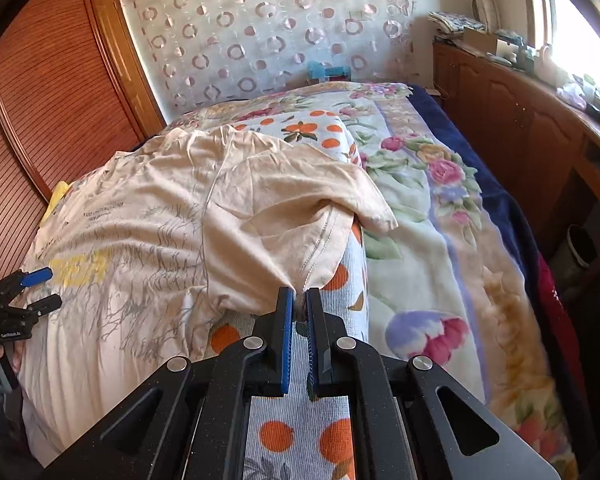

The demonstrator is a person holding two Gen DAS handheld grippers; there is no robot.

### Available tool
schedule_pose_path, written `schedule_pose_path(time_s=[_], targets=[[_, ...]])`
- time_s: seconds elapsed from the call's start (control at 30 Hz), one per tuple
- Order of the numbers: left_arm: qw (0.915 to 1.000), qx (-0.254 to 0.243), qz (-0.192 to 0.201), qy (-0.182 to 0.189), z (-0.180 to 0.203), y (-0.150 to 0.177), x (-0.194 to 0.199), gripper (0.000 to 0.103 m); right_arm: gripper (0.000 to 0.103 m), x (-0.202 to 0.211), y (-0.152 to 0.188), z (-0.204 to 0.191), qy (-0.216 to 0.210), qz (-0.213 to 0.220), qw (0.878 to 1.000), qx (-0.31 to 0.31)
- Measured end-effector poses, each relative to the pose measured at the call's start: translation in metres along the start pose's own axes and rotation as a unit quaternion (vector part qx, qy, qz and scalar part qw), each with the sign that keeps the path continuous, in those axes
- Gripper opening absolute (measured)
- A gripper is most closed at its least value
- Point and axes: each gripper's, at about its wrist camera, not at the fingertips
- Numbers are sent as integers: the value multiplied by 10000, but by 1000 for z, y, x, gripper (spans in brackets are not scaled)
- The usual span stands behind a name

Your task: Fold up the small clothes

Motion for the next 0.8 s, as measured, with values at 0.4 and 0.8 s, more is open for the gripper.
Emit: schedule_pose_path(time_s=[0.4,0.8], targets=[[10000,2,3,0,1,0,0,84,6,33,-31,-67,-629,741,9949,261],[10000,3,3,2,1,1,0,84,21,20,15,-101,-754,-34,9924,972]])
Point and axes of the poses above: each gripper's, at about its wrist camera, not at the fingertips, and x roughly against the way its jaws point, z to its right, y to its underside, and after that the axes turned 8 degrees about -x, right-handed
